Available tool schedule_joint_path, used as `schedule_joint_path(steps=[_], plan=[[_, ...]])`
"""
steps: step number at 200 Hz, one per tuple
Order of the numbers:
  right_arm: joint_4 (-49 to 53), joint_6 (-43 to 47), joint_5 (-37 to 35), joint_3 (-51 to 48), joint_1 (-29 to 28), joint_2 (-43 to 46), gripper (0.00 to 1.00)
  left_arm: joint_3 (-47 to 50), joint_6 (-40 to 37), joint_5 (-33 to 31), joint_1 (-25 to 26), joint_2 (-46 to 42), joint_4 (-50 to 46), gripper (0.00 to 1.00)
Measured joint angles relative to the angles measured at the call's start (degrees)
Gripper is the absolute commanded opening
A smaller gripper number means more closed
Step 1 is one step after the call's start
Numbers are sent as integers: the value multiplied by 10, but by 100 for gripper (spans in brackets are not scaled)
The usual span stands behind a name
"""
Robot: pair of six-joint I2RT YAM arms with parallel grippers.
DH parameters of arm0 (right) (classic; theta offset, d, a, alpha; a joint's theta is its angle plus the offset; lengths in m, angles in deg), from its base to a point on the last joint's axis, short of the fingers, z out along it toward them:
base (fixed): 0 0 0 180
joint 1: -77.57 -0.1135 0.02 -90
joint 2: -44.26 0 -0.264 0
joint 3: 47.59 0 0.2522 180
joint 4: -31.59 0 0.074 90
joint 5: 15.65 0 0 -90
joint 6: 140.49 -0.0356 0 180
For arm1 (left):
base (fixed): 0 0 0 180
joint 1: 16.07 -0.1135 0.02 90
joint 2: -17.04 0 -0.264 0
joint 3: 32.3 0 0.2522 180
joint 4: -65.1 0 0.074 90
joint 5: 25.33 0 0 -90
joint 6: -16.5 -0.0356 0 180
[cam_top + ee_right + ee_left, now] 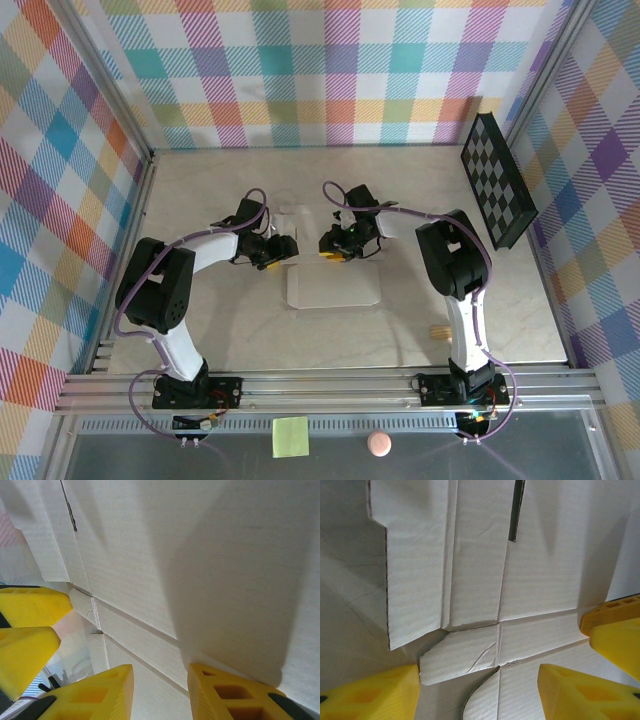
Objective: Fold the paper box
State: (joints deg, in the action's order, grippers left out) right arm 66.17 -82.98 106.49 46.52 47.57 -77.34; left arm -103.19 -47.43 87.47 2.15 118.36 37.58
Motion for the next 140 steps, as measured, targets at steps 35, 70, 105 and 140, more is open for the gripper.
schedule_joint_path(steps=[35, 70, 105, 140], plan=[[0, 0, 0, 0, 0, 0, 35, 0, 0, -4, 0, 0, 2, 66], [0, 0, -2, 0, 0, 0, 35, -2, 1, -5, 0, 5, 3, 66], [0, 0, -2, 0, -1, 0, 35, -3, 5, -3, 0, 5, 4, 63], [0, 0, -2, 0, -1, 0, 35, -2, 15, 7, -1, 5, 16, 60]])
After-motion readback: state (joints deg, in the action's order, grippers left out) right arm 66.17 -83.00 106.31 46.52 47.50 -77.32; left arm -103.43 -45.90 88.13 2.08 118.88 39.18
